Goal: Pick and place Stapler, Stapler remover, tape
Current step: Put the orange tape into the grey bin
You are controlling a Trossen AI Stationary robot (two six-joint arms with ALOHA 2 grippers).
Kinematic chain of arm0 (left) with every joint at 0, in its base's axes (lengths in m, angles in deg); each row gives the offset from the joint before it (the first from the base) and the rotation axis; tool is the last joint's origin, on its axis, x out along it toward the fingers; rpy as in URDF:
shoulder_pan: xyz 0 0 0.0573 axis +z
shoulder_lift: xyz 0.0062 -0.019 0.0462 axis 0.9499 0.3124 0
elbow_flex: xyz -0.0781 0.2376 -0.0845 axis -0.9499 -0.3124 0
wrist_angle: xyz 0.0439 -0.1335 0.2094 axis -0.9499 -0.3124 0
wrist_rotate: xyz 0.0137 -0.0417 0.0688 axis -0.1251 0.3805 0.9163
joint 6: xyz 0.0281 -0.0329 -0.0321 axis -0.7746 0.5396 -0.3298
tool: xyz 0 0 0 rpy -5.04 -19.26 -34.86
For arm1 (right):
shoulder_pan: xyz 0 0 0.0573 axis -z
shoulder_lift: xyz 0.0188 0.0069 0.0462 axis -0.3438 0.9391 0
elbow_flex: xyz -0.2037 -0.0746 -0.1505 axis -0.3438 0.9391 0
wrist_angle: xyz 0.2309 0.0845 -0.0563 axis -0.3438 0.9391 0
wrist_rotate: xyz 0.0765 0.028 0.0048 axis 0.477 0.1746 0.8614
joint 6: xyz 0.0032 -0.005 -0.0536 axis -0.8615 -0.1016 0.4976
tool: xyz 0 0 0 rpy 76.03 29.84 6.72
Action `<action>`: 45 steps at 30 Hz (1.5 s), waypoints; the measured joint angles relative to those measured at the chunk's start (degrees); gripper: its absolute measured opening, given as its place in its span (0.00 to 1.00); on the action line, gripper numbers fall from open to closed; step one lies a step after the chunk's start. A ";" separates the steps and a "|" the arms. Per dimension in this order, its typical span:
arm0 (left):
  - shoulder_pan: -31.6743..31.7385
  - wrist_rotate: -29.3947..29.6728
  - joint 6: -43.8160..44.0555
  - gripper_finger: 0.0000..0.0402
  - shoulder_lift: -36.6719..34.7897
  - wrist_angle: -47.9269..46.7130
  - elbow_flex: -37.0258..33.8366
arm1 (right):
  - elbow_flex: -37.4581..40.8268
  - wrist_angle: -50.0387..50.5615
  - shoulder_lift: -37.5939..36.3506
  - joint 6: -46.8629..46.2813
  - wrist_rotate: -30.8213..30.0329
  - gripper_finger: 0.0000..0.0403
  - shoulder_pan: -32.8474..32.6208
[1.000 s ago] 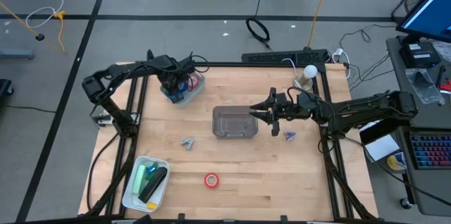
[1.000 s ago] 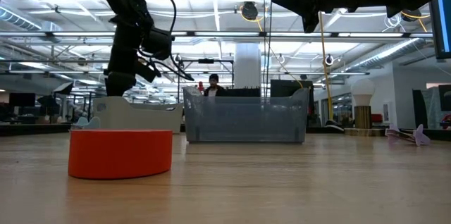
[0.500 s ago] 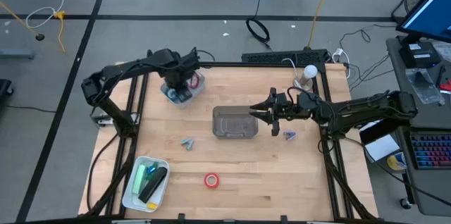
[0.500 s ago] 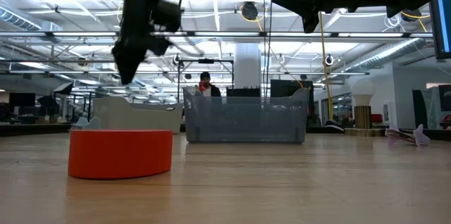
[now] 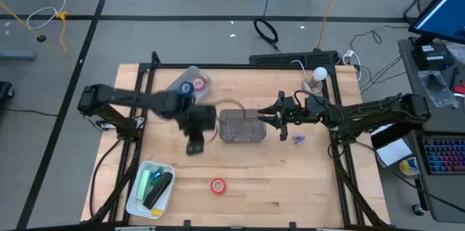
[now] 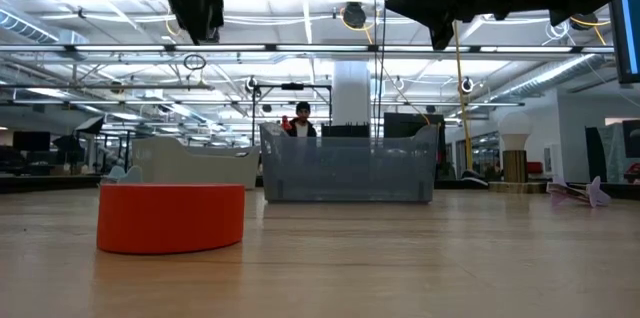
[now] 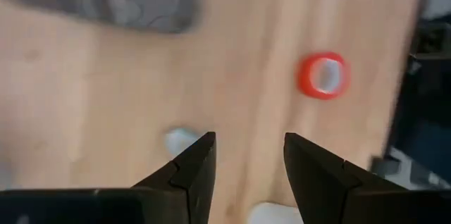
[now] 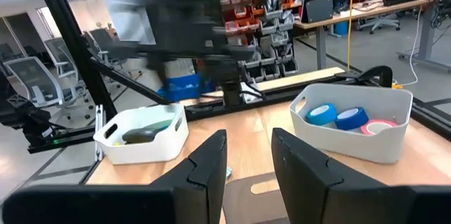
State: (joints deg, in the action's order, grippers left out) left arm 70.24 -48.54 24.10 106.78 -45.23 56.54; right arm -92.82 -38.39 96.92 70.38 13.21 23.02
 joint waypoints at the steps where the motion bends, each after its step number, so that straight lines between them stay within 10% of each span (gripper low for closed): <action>1: -2.38 0.38 0.50 0.42 0.35 1.24 0.02 | 0.00 0.32 0.00 0.00 0.00 0.26 0.00; 15: -21.37 10.98 2.08 0.42 9.83 22.42 0.00 | 0.00 1.18 0.02 0.00 0.06 0.26 0.00; 45: -22.68 10.01 12.46 0.42 25.63 26.43 -0.30 | 0.00 6.58 0.00 0.02 0.15 0.26 -0.01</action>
State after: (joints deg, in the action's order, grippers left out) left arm 47.56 -38.53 36.57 132.42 -18.80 56.24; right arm -92.82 -31.81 96.92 70.40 13.36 23.02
